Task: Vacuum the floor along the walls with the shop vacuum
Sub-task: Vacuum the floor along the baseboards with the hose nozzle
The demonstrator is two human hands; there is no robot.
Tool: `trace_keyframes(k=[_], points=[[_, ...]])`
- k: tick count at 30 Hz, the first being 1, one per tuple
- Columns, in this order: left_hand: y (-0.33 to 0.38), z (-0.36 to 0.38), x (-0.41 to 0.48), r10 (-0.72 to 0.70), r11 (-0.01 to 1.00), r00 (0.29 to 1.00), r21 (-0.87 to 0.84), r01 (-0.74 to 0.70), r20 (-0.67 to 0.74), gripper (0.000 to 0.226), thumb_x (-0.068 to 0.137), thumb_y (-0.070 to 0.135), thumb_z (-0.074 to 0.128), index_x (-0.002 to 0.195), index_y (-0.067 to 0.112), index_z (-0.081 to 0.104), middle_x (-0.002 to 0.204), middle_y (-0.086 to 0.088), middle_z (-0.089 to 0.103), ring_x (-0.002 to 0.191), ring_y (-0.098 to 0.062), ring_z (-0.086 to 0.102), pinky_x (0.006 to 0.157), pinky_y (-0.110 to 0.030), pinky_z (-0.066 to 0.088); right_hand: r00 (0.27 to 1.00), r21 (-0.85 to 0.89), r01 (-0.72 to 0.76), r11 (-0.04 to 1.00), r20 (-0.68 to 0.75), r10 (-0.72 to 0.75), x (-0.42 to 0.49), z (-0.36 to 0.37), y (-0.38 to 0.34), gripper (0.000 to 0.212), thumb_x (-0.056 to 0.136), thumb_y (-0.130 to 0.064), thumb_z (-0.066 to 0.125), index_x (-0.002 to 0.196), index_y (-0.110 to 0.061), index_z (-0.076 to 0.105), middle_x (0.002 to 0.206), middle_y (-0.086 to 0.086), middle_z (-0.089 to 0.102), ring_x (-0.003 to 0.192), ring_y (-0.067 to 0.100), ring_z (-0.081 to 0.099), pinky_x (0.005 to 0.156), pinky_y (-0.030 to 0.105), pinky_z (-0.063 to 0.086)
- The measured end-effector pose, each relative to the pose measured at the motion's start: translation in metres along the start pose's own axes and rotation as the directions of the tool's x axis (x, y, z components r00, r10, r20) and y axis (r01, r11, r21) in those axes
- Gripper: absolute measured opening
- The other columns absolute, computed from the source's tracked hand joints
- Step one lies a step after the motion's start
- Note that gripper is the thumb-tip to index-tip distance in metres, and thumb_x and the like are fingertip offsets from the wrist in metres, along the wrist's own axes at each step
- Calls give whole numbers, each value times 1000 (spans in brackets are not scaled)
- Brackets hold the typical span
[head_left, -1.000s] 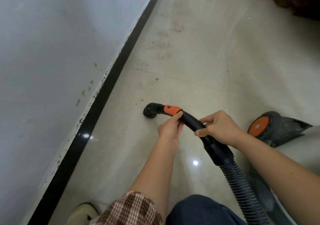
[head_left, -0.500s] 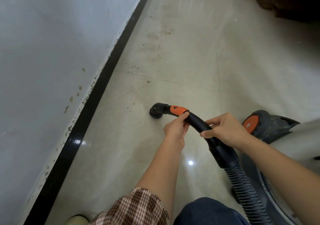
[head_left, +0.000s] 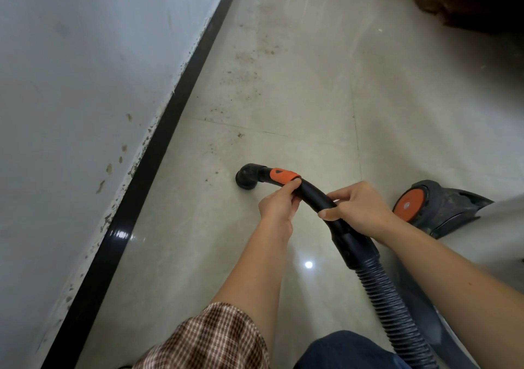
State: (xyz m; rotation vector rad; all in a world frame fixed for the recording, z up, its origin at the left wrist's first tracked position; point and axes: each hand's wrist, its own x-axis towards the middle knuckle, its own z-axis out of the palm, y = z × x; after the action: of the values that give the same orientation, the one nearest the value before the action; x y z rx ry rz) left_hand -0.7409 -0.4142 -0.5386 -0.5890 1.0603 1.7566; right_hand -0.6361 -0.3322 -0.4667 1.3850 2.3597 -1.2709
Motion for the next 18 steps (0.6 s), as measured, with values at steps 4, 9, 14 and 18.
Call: trace_keyframes(k=[4, 9, 14, 18], points=[[8, -5, 1, 8, 1000, 1000, -25, -9, -13, 30, 84, 1, 72, 113, -3, 64, 112, -16, 70, 80, -12, 69, 81, -19, 52, 1000, 13, -2, 1000, 18, 2, 7, 6, -6, 15, 71, -11, 79, 82, -21, 79, 78, 12, 75, 66, 20, 68, 71, 34, 59], [20, -13, 4, 18, 999, 999, -42, -20, -36, 30, 83, 2, 73, 112, -2, 65, 111, -16, 71, 82, -13, 69, 81, -19, 52, 999, 30, 5, 1000, 43, -6, 12, 15, -16, 13, 71, -9, 78, 81, -18, 79, 78, 14, 74, 67, 24, 68, 78, 43, 60], [33, -27, 4, 29, 998, 997, -55, -33, -73, 32, 82, 3, 75, 112, -3, 66, 109, -15, 71, 82, -13, 70, 78, -19, 53, 996, 17, 19, 1000, 82, -20, 15, 26, -29, 13, 72, -8, 77, 82, -16, 79, 79, 17, 74, 65, 25, 67, 79, 48, 60], [44, -39, 1, 48, 993, 994, -99, -58, -101, 34, 82, 1, 74, 114, -5, 65, 111, -17, 71, 85, -16, 70, 83, -21, 53, 993, 2, 42, 999, 109, -42, 17, 38, -41, 17, 72, -8, 78, 84, -20, 79, 78, 14, 75, 75, 34, 72, 79, 48, 60]])
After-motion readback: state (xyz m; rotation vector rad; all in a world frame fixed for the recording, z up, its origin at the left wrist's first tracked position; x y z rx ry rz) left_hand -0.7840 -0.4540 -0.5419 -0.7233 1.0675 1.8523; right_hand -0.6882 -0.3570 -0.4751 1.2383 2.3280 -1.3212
